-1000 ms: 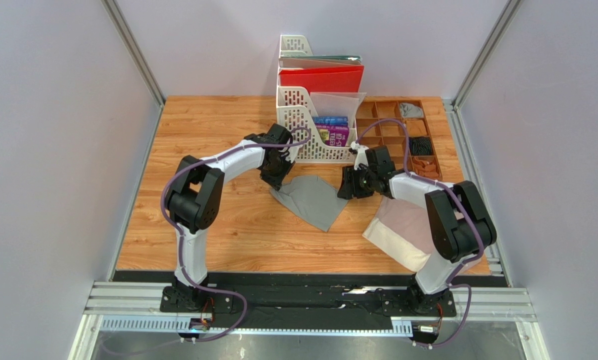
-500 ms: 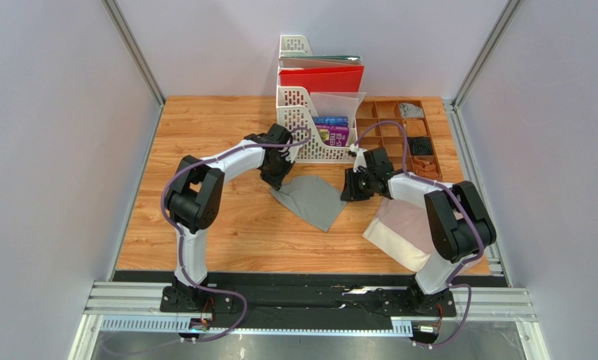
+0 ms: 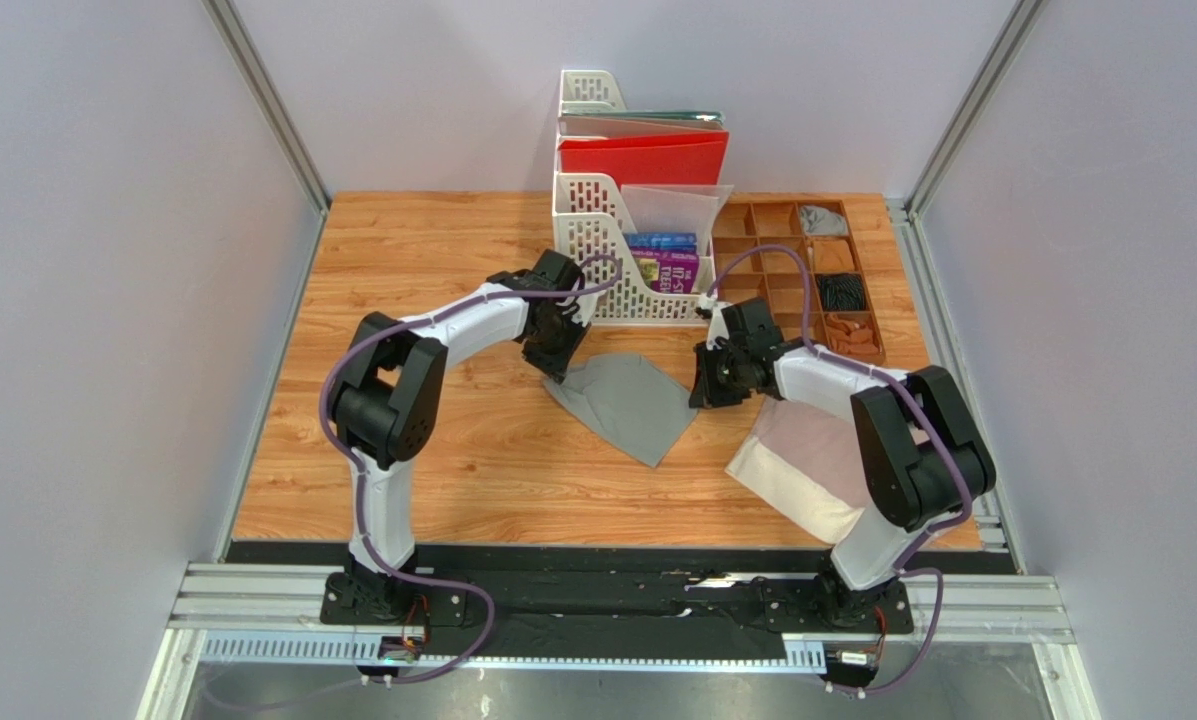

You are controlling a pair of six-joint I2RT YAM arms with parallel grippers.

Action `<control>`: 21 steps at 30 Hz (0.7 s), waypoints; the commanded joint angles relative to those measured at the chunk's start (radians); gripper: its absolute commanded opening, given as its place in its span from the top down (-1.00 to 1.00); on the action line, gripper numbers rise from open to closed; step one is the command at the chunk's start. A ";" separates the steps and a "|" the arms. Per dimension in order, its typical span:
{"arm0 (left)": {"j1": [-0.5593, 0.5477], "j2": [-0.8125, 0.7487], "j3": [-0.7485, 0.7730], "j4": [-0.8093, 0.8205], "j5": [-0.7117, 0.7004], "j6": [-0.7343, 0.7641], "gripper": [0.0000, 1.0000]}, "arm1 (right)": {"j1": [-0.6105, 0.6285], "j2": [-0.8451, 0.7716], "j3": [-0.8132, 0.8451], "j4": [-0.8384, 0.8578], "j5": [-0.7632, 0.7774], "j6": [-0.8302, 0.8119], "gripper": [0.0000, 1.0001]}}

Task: Roll the underwear
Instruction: Fold the underwear at the center of the board.

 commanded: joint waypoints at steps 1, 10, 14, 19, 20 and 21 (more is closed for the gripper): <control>0.031 -0.089 -0.029 0.157 0.022 -0.083 0.44 | 0.018 -0.057 -0.018 -0.042 0.047 0.031 1.00; -0.009 -0.270 -0.090 0.180 -0.115 -0.220 -0.11 | 0.093 -0.134 -0.061 -0.017 0.108 0.091 1.00; -0.082 -0.314 -0.150 0.216 -0.124 -0.312 -0.11 | 0.113 -0.150 -0.061 -0.016 0.140 0.120 1.00; -0.118 -0.322 -0.300 0.331 -0.048 -0.462 -0.11 | 0.141 -0.178 -0.074 -0.011 0.165 0.151 1.00; -0.116 -0.319 -0.317 0.368 -0.040 -0.476 -0.11 | 0.150 -0.189 -0.081 -0.011 0.174 0.154 1.00; -0.118 -0.308 -0.333 0.385 -0.028 -0.488 -0.11 | 0.159 -0.195 -0.085 -0.011 0.180 0.164 1.00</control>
